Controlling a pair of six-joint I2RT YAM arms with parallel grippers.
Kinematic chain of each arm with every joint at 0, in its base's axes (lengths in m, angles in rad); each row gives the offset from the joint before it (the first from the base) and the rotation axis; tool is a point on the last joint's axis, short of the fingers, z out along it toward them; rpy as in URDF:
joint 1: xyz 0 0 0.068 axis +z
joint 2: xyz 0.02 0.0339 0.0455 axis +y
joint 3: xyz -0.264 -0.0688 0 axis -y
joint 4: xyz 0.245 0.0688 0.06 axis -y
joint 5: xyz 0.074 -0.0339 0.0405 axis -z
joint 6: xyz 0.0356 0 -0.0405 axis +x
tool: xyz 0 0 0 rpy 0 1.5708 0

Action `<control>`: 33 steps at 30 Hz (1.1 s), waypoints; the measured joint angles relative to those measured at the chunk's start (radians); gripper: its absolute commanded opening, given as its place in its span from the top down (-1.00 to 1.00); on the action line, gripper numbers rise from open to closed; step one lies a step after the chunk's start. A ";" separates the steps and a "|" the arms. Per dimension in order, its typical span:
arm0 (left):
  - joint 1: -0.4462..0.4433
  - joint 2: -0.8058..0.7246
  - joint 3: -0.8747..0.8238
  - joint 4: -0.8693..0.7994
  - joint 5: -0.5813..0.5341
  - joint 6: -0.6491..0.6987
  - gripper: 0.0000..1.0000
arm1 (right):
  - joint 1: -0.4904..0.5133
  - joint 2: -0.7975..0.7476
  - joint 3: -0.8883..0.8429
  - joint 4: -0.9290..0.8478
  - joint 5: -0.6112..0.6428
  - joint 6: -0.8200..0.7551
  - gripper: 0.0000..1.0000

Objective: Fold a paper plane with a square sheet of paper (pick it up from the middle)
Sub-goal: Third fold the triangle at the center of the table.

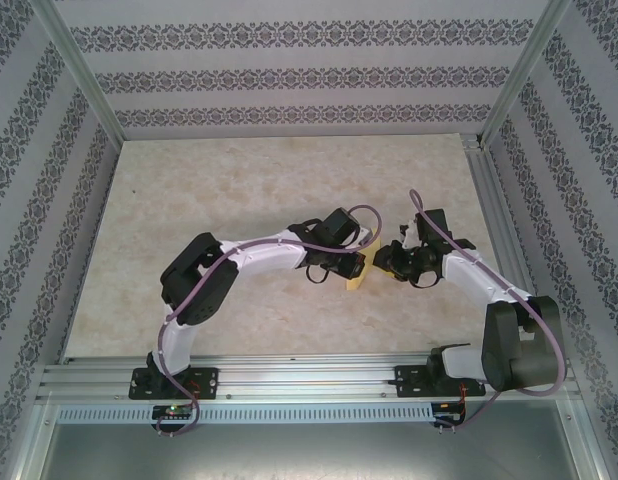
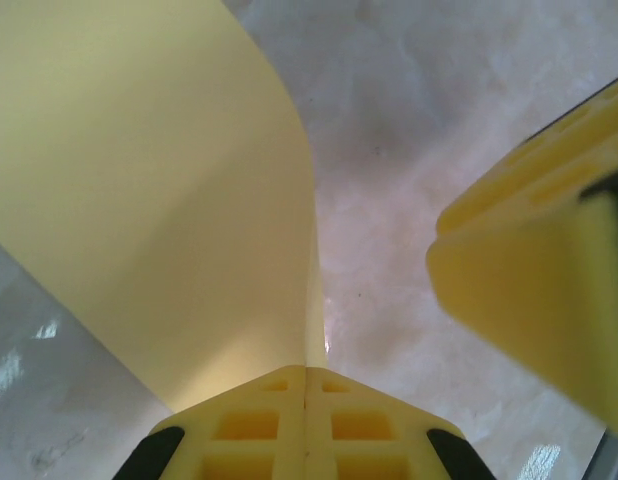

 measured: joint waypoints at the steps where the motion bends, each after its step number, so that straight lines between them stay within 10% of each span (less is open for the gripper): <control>1: 0.003 0.014 0.018 -0.008 0.010 0.011 0.89 | 0.005 0.000 0.000 0.001 0.000 -0.001 0.46; 33: 0.132 0.238 0.301 -0.219 0.140 0.220 0.84 | 0.069 0.130 -0.037 0.210 -0.007 0.104 0.74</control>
